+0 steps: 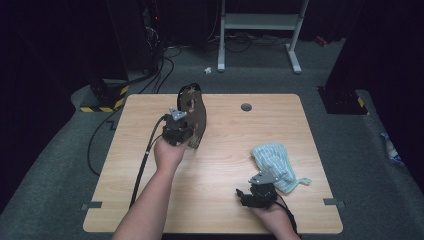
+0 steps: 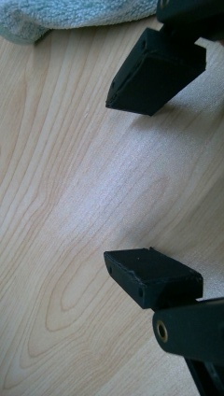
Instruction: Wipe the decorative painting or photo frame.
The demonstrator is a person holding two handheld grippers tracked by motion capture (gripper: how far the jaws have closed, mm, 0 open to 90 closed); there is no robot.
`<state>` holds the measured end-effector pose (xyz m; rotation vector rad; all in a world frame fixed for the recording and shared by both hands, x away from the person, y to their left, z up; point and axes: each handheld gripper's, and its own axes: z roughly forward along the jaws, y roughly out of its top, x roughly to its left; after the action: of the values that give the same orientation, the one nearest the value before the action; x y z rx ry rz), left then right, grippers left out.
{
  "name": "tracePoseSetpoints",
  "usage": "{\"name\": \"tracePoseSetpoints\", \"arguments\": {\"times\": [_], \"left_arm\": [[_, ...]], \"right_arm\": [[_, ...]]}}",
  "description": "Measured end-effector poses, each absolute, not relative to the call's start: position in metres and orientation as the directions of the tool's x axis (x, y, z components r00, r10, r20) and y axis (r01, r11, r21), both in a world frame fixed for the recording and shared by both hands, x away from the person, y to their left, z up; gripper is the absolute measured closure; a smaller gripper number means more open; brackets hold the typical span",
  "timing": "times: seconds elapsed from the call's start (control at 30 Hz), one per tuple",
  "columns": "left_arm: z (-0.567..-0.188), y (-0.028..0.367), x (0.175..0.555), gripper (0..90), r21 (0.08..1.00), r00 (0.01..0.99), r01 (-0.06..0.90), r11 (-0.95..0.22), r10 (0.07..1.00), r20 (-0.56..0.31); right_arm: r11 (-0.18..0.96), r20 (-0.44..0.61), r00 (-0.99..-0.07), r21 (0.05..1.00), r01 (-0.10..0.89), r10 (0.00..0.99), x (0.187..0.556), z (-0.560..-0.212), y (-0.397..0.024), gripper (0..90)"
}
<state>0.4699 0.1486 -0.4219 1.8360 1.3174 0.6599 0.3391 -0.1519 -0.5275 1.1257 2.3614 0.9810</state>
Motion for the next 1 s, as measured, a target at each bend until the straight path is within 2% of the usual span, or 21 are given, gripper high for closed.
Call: {"name": "tracePoseSetpoints", "arguments": {"times": [0.37, 0.57, 0.77, 1.0], "left_arm": [[-0.428, 0.142, 0.476, 67.7, 0.820, 0.315, 0.547, -0.169, 0.949, -0.014], [-0.425, 0.143, 0.479, 67.9, 0.838, 0.293, 0.530, -0.128, 0.955, -0.039], [-0.427, 0.144, 0.482, 74.9, 0.834, 0.292, 0.536, -0.134, 0.956, -0.034], [-0.426, 0.144, 0.482, 76.6, 0.831, 0.288, 0.542, -0.128, 0.957, -0.041]], "right_arm": [[0.442, -0.009, -0.622, 0.712, 0.546, 0.783, 0.339, -0.527, -0.152, 22.6], [0.442, -0.009, -0.622, 0.712, 0.546, 0.783, 0.339, -0.527, -0.152, 22.6], [0.446, -0.014, -0.625, 0.713, 0.541, 0.781, 0.339, -0.527, -0.152, 22.6], [0.446, -0.014, -0.625, 0.713, 0.541, 0.780, 0.339, -0.527, -0.152, 22.6]]}}
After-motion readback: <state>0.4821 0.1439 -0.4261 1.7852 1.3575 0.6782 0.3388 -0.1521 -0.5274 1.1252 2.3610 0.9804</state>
